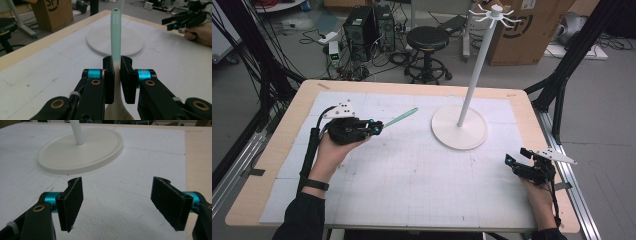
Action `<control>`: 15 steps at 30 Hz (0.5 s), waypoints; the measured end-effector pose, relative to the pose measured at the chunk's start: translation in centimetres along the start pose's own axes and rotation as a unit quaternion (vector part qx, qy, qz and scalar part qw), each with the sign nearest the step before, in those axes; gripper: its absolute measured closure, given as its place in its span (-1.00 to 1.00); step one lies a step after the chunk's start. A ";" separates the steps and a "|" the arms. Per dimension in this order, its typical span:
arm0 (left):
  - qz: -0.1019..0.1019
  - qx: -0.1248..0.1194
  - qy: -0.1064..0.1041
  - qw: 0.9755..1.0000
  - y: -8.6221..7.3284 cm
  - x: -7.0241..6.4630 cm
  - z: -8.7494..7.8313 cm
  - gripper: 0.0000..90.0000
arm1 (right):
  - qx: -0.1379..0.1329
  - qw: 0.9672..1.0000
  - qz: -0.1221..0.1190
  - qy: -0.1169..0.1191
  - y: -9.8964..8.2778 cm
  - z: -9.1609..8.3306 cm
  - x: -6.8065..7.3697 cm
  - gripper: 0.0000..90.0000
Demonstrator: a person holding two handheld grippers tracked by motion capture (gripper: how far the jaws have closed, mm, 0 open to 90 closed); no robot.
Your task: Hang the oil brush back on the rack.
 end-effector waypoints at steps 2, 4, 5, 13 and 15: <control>-0.001 -0.007 -0.007 1.000 1.1 -0.2 0.2 0.83 | -0.001 1.000 -0.001 0.000 0.0 0.0 0.0 -0.44; 0.004 -0.010 -0.010 1.000 2.2 -0.4 0.4 0.83 | -0.001 1.000 -0.001 0.000 0.0 0.0 0.0 -0.43; 0.007 -0.008 -0.011 1.000 2.7 -0.5 0.5 0.83 | -0.001 1.000 0.000 0.000 0.0 0.0 0.0 -0.43; 0.020 -0.024 -0.023 0.999 7.4 -1.2 1.4 0.83 | -0.001 1.000 0.001 0.000 0.0 0.0 0.0 -0.43; 0.020 -0.030 -0.024 0.999 8.4 -1.3 1.6 0.83 | -0.001 1.000 0.003 0.000 0.0 0.0 0.0 -0.43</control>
Point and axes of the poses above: each handheld gripper's, and its own axes: z roughly forward along the jaws, y roughly out of its top, x roughly to its left, the point moved 5 cm from there along z, roughly forward along the jaws, and after that the axes turned 5 degrees about z, right-handed, at the moved point
